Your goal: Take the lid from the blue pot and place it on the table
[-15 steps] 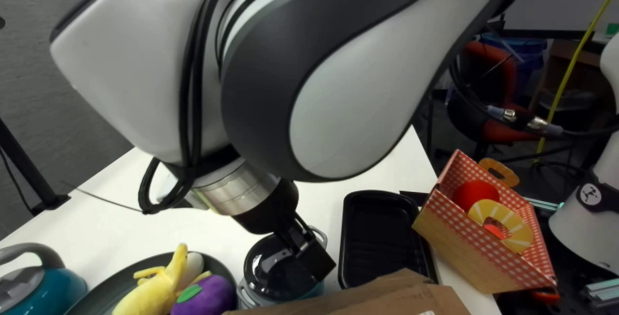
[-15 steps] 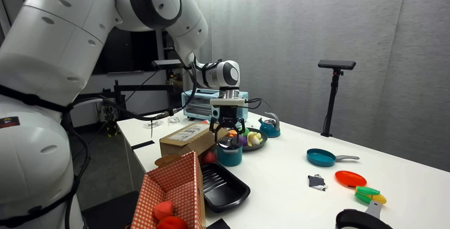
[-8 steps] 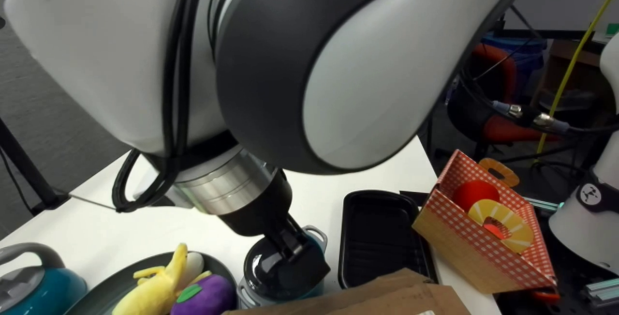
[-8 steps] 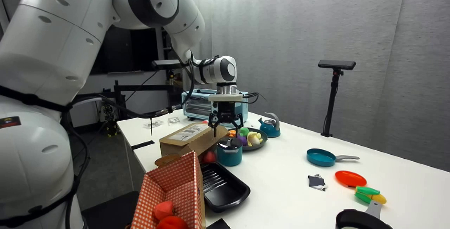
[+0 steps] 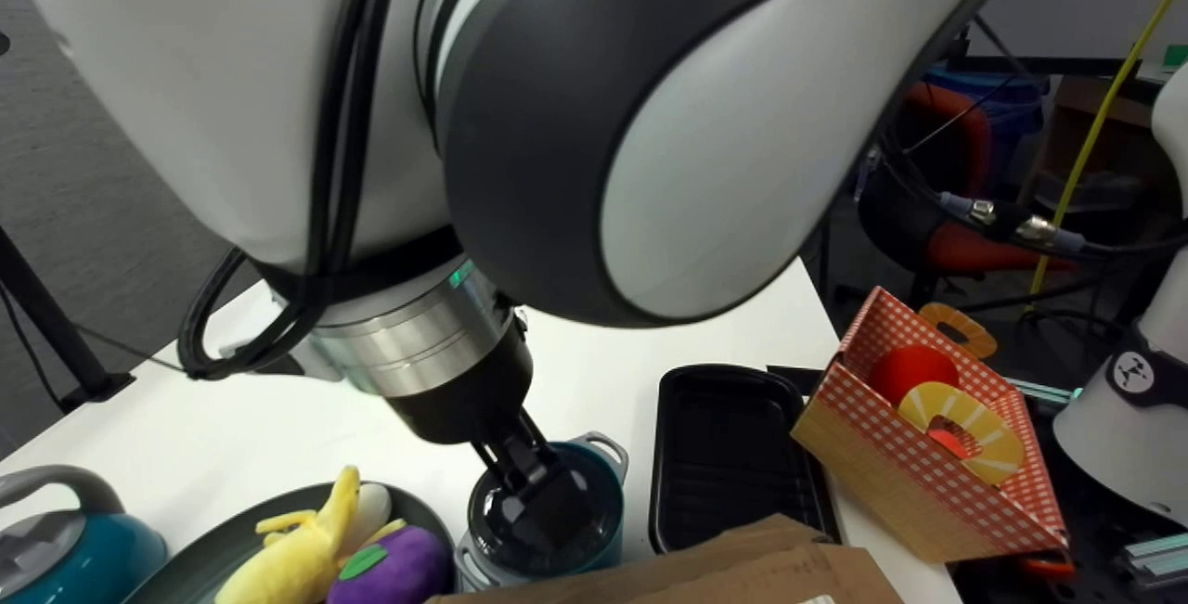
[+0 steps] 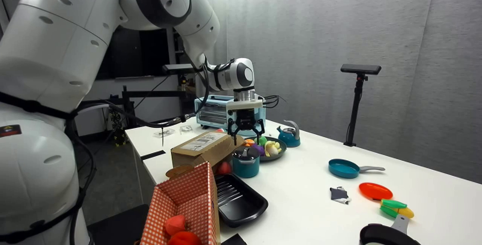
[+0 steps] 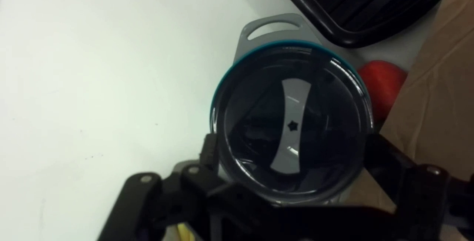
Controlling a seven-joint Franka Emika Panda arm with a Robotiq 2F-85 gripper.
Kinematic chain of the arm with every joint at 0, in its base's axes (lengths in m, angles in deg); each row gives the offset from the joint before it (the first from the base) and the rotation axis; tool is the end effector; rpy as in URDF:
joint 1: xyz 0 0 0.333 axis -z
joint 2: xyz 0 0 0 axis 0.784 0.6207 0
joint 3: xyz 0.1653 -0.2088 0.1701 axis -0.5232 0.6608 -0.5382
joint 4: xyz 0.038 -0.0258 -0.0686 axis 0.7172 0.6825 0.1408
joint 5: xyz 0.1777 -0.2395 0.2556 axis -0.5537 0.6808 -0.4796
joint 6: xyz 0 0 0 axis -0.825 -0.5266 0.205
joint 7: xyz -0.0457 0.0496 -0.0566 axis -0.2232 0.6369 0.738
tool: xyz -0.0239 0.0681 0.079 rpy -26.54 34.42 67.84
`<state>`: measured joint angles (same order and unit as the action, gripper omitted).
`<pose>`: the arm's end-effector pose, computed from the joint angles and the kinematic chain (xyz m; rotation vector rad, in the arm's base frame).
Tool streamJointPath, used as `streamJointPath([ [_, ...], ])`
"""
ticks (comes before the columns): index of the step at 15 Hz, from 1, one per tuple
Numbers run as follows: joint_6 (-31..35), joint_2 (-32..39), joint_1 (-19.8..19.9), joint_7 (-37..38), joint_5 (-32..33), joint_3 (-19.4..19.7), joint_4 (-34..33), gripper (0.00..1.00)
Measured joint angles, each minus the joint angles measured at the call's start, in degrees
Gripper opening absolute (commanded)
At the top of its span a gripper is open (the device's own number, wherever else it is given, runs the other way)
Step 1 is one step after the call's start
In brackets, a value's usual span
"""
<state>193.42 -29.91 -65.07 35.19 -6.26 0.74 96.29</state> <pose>0.5988 0.2192 0.2854 2.7082 1.1494 -0.2947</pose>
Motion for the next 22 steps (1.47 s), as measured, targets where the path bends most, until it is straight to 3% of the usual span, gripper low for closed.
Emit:
streamJointPath([
  [9,4.1,-0.3,1.1,0.1,0.0,0.9,3.6,0.93],
  [10,4.2,-0.4,1.1,0.1,0.0,1.0,3.8,0.87],
  [11,4.2,-0.4,1.2,0.1,0.0,1.0,3.9,0.68],
  [16,4.2,-0.6,1.2,0.3,0.0,1.2,4.6,0.28],
  [20,4.0,-0.7,1.1,0.6,0.0,1.1,5.2,0.02],
  [22,3.9,-0.7,1.0,0.8,0.0,0.7,5.5,0.01],
])
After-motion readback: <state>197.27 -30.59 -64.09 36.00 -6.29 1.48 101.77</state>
